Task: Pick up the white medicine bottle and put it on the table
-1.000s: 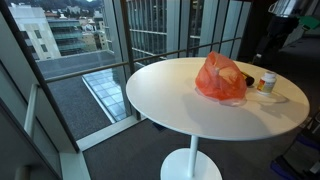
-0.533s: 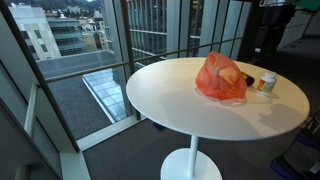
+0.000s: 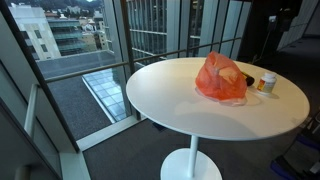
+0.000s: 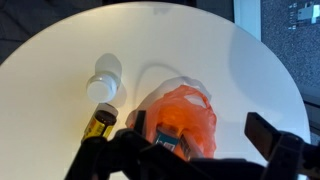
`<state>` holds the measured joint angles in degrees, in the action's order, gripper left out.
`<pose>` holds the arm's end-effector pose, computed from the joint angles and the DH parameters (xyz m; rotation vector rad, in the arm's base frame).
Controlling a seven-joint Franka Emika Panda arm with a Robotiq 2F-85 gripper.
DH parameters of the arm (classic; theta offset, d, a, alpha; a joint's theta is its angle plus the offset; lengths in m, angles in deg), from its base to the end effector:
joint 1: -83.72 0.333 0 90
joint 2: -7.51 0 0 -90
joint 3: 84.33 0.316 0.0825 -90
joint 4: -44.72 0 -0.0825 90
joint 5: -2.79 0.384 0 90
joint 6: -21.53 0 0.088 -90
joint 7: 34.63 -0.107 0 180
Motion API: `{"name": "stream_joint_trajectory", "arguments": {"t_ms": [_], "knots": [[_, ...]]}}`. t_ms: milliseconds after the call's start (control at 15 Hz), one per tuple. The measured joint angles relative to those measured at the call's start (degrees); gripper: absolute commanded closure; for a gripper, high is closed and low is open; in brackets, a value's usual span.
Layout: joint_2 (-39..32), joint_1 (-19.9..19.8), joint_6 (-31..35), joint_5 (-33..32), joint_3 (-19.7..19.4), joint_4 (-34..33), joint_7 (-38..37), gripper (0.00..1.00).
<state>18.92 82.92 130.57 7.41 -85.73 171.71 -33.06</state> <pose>0.4755 -0.0128 0.4516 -3.0531 0.0625 0.1706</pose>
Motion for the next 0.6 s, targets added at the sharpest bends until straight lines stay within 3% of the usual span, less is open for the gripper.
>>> {"name": "stream_joint_trajectory", "arguments": {"t_ms": [600], "knots": [[5.3,-0.2,-2.3,0.0,0.0,-2.6,-3.8,0.0]]}}
